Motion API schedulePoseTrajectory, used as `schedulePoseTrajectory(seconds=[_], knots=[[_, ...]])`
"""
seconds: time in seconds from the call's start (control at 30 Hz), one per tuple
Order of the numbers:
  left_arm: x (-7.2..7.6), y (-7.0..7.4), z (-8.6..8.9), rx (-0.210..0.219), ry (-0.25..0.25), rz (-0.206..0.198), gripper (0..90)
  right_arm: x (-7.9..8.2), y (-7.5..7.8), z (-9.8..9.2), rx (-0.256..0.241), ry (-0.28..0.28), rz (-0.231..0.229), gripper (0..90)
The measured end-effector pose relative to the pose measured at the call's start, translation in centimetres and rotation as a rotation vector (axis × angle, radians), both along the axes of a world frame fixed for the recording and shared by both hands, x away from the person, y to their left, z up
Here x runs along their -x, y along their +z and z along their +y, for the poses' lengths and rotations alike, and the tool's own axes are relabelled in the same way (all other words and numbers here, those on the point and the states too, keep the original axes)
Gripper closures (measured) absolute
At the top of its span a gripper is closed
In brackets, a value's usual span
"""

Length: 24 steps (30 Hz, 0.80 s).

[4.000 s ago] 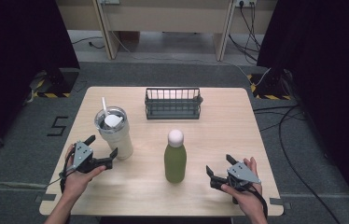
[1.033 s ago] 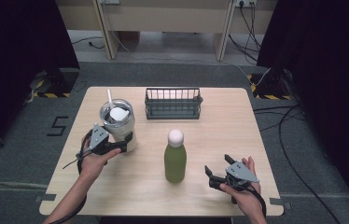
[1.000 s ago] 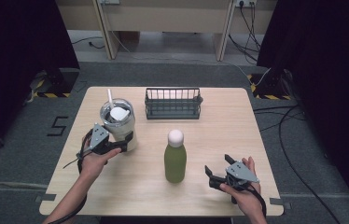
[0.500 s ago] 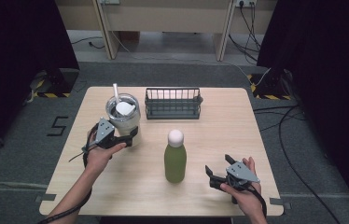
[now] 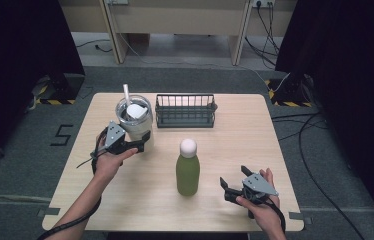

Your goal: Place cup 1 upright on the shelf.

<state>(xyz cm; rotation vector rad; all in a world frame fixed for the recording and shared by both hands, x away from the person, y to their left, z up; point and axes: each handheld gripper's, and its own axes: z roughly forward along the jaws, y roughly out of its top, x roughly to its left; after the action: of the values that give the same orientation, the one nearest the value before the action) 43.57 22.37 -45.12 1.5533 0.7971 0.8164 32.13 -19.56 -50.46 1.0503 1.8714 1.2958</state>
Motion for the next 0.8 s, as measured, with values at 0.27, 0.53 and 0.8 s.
schedulePoseTrajectory(seconds=[0.27, 0.53, 0.8], knots=[[-0.5, 0.2, -0.5, -0.005, -0.008, -0.001, 10.1, 0.0, -0.1, 0.0, -0.002, -0.002, 0.005, 14.1], [-0.9, 0.4, -1.0, -0.004, -0.015, -0.005, 10.1, 0.0, -0.1, 0.0, -0.002, -0.004, 0.004, 14.1], [-1.4, 0.6, -1.4, -0.001, -0.015, -0.005, 10.1, 0.0, -0.2, 0.0, -0.003, -0.006, 0.007, 14.1]])
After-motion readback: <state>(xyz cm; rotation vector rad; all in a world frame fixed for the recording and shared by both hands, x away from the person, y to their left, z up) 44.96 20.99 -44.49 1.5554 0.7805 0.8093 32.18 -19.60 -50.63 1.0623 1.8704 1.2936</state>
